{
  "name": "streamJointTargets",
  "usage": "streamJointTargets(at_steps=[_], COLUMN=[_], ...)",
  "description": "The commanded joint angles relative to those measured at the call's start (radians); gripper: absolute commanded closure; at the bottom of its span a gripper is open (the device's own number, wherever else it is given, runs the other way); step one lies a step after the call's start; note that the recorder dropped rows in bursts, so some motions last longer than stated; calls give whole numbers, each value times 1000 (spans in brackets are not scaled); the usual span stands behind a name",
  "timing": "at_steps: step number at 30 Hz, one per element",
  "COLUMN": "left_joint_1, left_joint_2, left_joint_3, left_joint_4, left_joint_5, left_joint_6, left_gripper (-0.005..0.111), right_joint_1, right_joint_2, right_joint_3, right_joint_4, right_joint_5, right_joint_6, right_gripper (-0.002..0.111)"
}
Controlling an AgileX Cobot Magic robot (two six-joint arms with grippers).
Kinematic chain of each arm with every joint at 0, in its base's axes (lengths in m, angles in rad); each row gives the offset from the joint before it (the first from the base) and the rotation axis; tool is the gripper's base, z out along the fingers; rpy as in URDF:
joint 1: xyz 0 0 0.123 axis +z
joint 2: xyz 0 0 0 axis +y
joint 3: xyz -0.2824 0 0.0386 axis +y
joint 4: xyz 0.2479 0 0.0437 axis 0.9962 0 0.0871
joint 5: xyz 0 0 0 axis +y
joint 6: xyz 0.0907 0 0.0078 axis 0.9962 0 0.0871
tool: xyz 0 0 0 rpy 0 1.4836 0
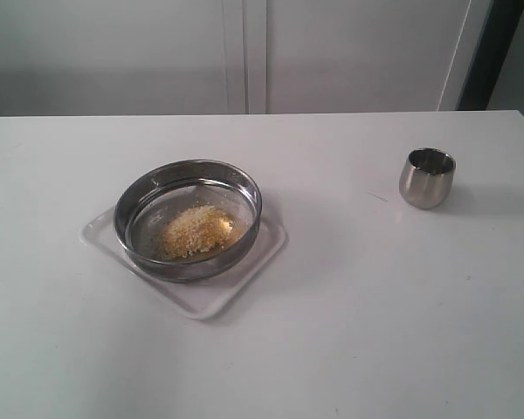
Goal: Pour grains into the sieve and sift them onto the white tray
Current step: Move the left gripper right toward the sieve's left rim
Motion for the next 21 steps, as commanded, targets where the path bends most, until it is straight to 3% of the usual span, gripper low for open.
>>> streamJointTargets(at_steps=[1,10,21], left_joint_1=[-3,-10,-138], left_joint_2=[116,357,613], left_joint_3=[-93,-321,-578], left_joint_4=[-9,-72,-26], left_joint_5=[56,170,234], left_joint_6=[13,72,96], left_gripper=[107,107,107], right_joint_1=[-2,-2,-2], right_joint_2=[-6,-6,-6], right_joint_3=[4,4,4], right_joint_4=[2,2,2], right_joint_5=[-6,-6,-6], right_joint_6=[2,2,2], right_gripper=[108,108,108])
